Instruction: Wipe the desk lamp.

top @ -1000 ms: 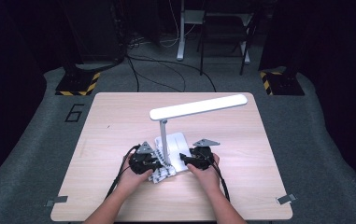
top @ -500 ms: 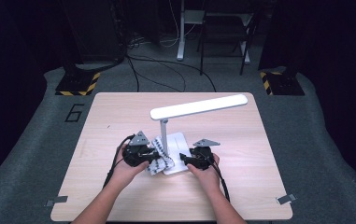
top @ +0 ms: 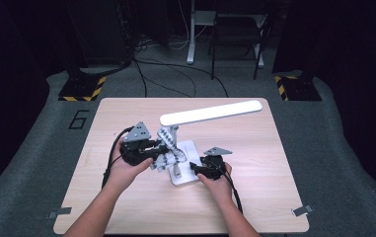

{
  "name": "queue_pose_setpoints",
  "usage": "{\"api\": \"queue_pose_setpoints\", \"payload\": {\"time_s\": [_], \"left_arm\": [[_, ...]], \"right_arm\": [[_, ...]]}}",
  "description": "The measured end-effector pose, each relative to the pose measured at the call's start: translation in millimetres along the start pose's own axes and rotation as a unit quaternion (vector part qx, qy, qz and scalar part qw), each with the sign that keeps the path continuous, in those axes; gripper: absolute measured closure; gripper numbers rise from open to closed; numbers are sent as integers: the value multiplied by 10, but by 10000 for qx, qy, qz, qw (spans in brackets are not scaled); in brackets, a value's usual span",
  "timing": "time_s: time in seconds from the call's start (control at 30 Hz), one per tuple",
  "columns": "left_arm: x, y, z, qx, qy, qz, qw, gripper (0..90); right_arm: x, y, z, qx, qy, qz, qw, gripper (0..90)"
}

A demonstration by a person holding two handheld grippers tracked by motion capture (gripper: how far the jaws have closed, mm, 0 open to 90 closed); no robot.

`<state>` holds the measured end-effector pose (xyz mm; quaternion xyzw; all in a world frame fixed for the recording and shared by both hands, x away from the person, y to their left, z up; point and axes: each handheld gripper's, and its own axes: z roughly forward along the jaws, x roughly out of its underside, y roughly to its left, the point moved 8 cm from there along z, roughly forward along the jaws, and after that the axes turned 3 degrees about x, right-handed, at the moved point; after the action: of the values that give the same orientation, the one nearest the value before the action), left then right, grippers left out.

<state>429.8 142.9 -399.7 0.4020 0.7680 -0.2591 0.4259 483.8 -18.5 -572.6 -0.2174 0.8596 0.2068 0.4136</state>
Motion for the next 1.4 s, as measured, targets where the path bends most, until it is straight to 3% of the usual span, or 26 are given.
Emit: {"api": "queue_pose_setpoints", "payload": {"time_s": [0.3, 0.43, 0.57, 0.67, 0.77, 0.83, 1.0, 1.13, 1.2, 1.4], "left_arm": [[552, 70, 368, -3, 530, -233, 9983, 758], [818, 85, 538, 52, 803, -388, 9960, 757], [1060, 76, 685, 97, 1125, -406, 9928, 756], [1156, 75, 726, 90, 1164, -442, 9922, 756], [1190, 96, 683, 74, 1054, -531, 9930, 756], [1204, 129, 621, 48, 969, -609, 9934, 756], [1267, 208, 467, -56, 823, -762, 9937, 754], [1321, 262, 349, -157, 692, -901, 9934, 755], [1351, 309, 297, -239, 695, -837, 9938, 754], [1519, 374, 145, -319, 698, -915, 9928, 751]], "right_arm": [[0, 1, 0, 3, -1, 2, 10000, 442], [1, 2, -1, 14, 1, -3, 10000, 442], [1, 1, -3, 34, -7, -14, 10000, 443], [4, 11, -12, 91, 20, -74, 9999, 445], [-2, 38, -47, 242, 54, -169, 9995, 477], [-18, 41, -72, 241, -39, -369, 9990, 484], [-70, 116, -150, 107, -254, -422, 9987, 491], [-36, 212, -158, -22, -170, -547, 9984, 503], [-14, 266, -160, -140, -146, -624, 9978, 519], [77, 448, -197, -446, 123, -805, 9957, 528]]}}
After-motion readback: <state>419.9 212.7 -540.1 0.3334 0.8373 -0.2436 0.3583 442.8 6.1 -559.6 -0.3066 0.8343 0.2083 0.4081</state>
